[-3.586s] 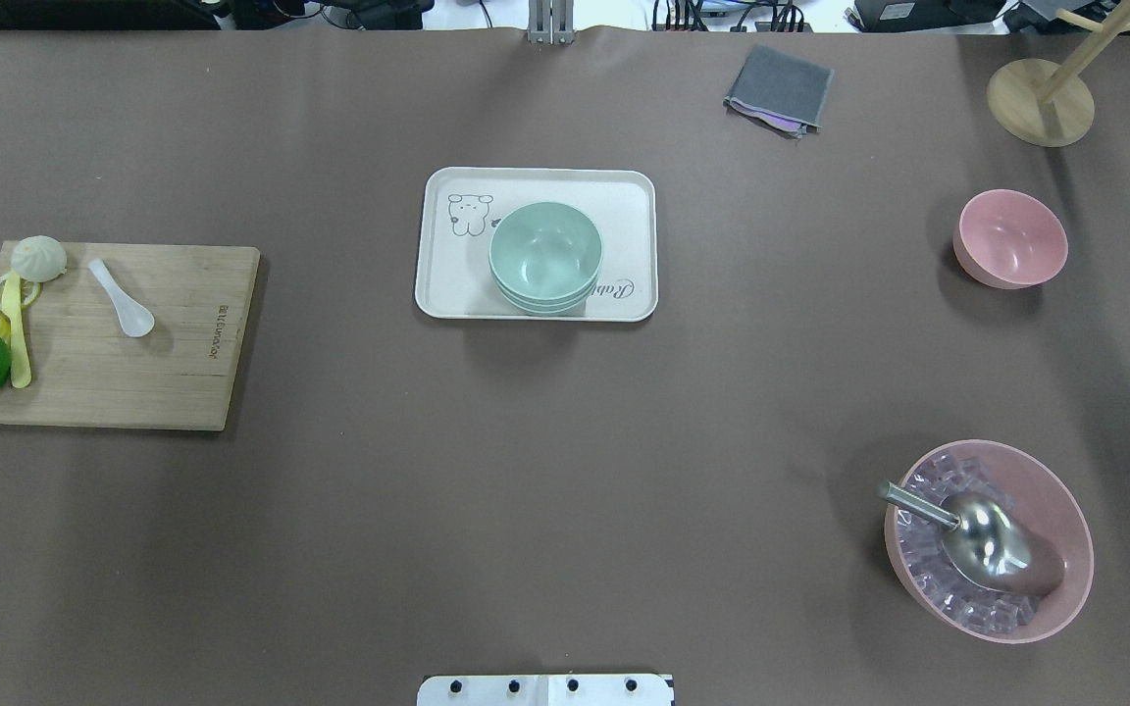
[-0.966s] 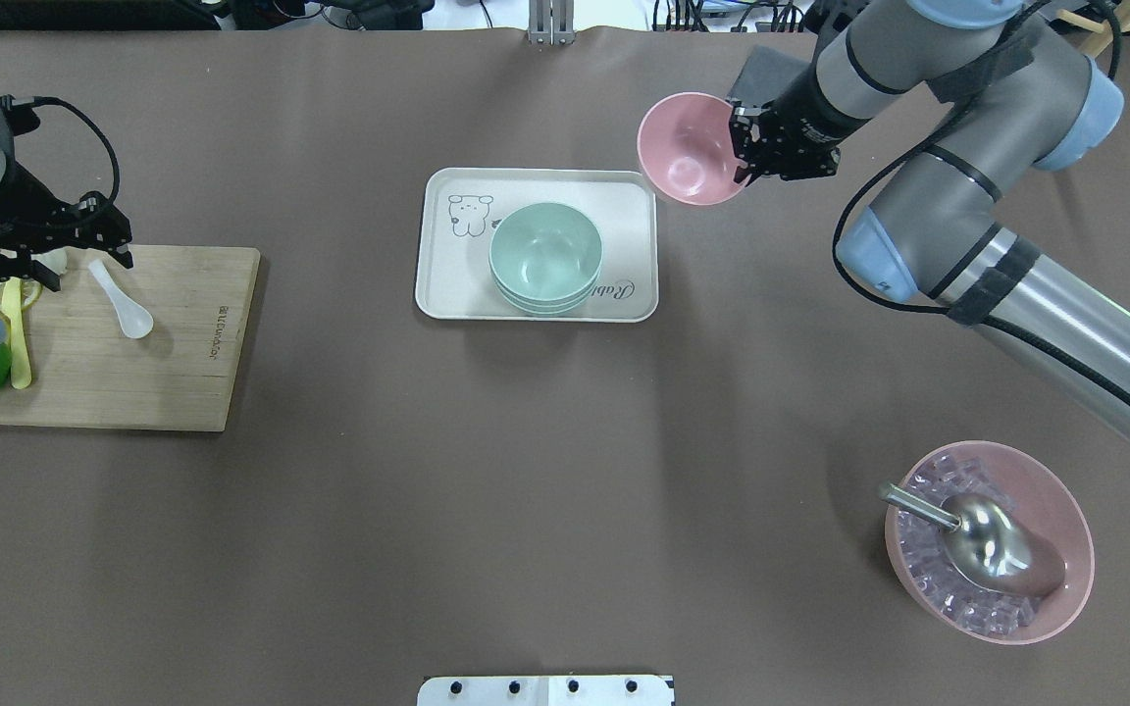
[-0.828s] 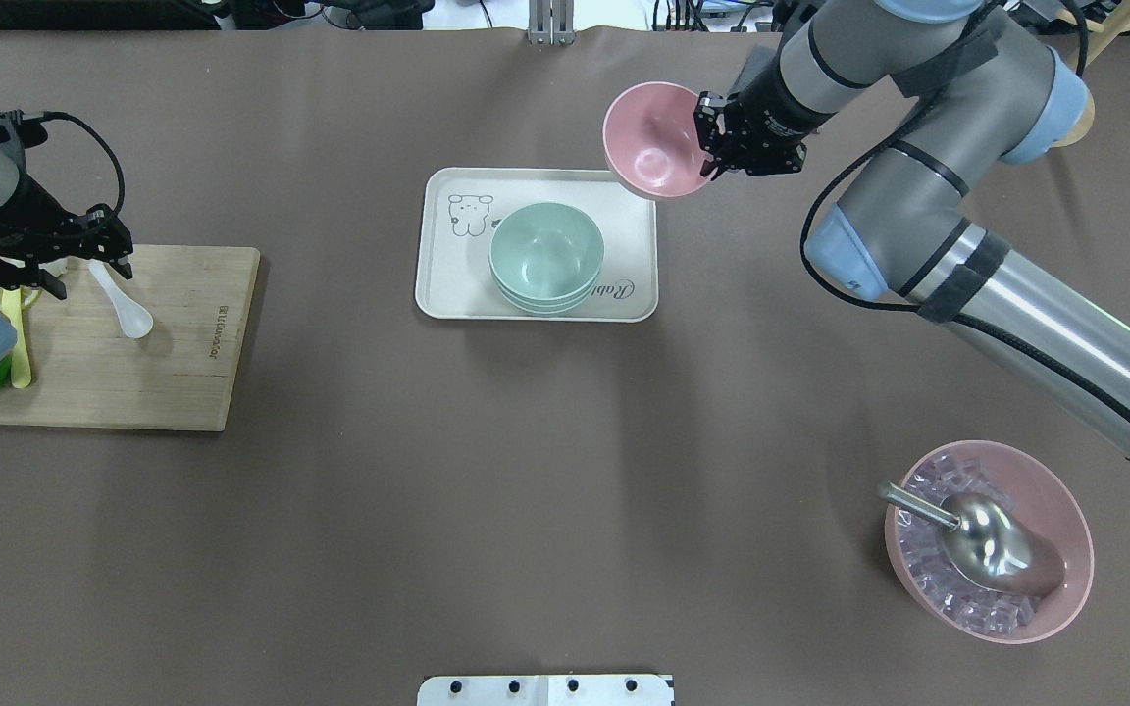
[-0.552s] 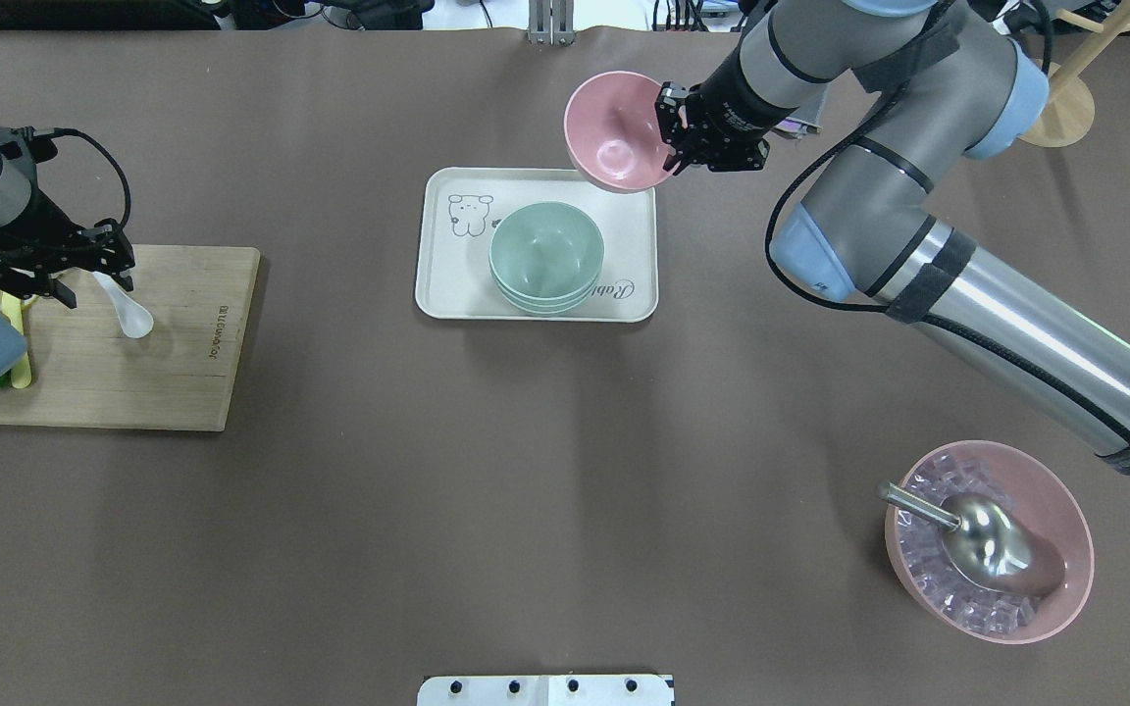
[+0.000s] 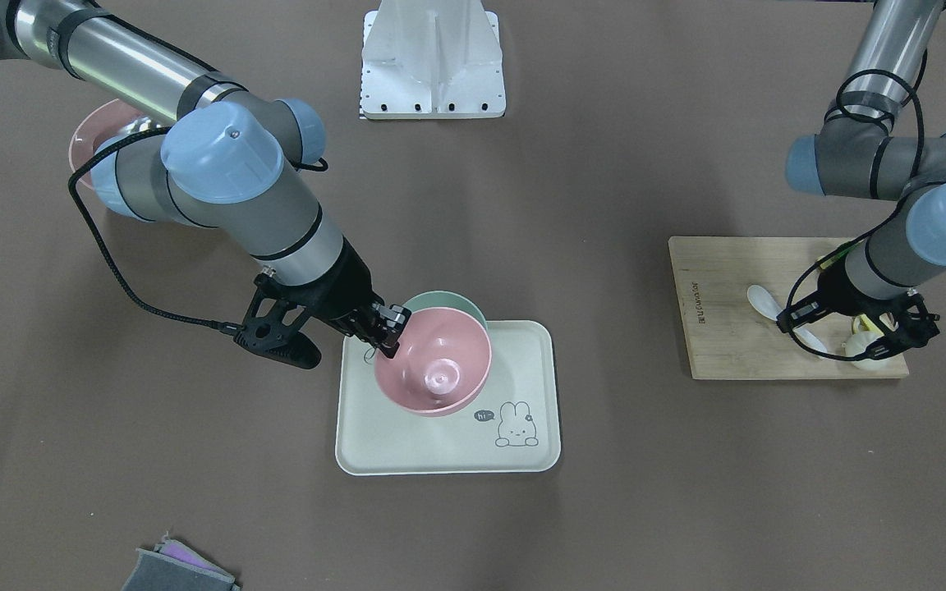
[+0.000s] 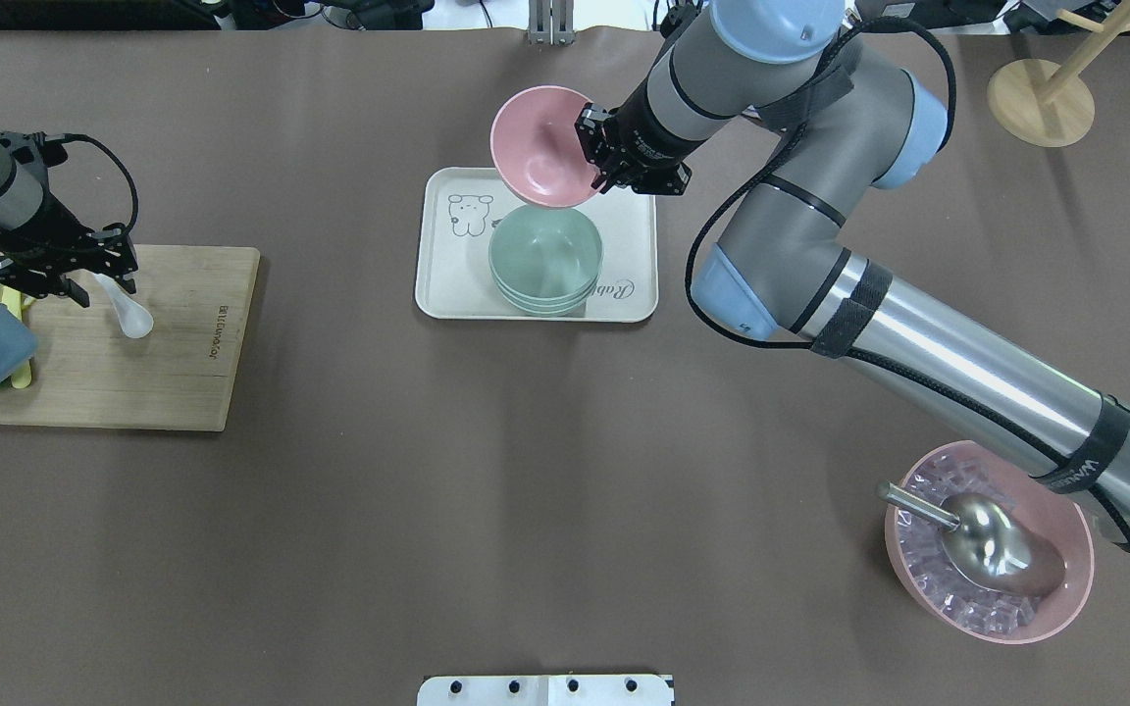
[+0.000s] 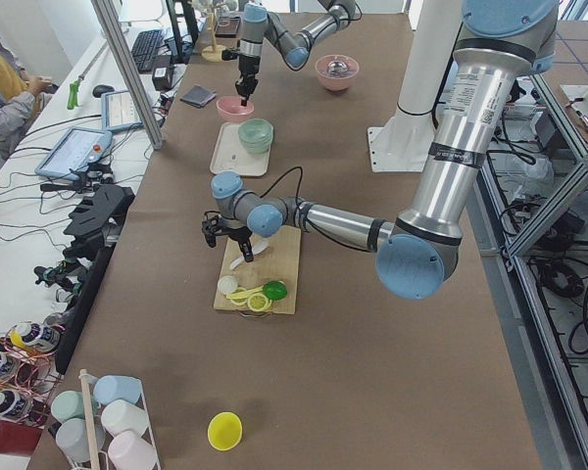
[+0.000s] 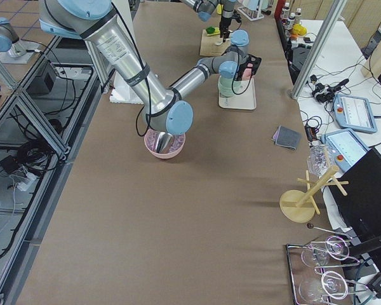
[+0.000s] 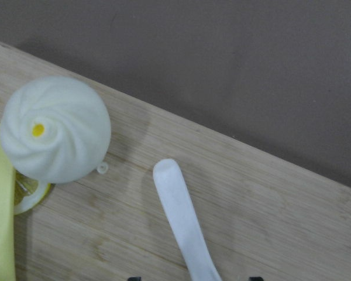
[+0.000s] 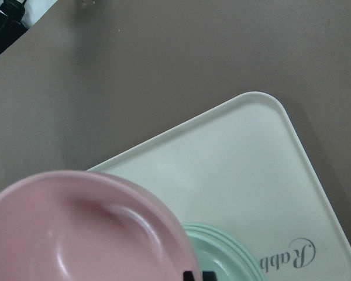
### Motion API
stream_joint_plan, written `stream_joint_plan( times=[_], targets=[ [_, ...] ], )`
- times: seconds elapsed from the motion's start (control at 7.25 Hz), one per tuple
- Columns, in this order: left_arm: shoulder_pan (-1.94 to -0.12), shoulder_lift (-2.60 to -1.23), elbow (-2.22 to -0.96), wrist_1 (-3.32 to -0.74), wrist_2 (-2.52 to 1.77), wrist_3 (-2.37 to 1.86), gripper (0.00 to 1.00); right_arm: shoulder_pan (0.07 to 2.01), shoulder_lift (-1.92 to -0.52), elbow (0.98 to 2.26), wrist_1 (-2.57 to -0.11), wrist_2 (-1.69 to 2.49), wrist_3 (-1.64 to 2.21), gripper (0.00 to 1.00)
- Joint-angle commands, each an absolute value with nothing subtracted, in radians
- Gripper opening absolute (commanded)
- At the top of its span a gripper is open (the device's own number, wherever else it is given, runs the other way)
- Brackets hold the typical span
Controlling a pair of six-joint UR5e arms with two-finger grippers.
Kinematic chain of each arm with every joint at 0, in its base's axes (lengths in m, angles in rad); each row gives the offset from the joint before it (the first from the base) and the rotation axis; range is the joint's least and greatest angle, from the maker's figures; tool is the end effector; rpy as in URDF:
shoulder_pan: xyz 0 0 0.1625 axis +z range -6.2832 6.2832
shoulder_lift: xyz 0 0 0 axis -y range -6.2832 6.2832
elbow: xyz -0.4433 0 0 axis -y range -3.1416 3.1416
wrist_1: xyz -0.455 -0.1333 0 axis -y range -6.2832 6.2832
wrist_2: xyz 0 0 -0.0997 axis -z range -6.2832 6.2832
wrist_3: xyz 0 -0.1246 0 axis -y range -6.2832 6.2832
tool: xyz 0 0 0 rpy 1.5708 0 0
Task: Stack pink bowl on green and place spoon
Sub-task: 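Carry the pink bowl to the tray while the left gripper reaches for the spoon, then set the pink bowl on the green bowls while the left gripper grasps the spoon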
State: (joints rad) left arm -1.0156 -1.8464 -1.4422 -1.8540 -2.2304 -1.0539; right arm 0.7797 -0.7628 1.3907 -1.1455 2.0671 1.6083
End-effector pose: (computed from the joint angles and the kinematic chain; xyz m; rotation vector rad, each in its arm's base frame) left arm 0.3219 -0.6269 0.5703 -0.1812 0.7518 -0.3319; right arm -0.5405 -0.6384 0.1691 -0.0452 -1.1316 0.4681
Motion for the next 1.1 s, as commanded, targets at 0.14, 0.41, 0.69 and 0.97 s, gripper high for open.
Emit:
stream_joint_plan(
  times=[0.14,0.41,0.69,0.97],
  targets=[
    [-1.014,-1.865,-1.417,-1.855,-2.230,-1.054,0.28,0.756,-0.768,1.391,-1.150,2.080,1.641,0.00],
    [-1.012,-1.867,-1.416,-1.855,-2.232,-1.055,0.00,0.736,-0.779,1.379,-1.152,2.099,1.640,0.00],
    [-1.012,-1.878,-1.407,-1.853,-2.232,-1.055,0.00,0.738,-0.778,1.370,-1.154,2.176,1.640,0.00],
    [-1.011,-1.879,-1.405,-1.856,-2.235,-1.074,0.00,0.767,-0.773,1.373,-1.158,2.246,1.640,0.98]
  ],
)
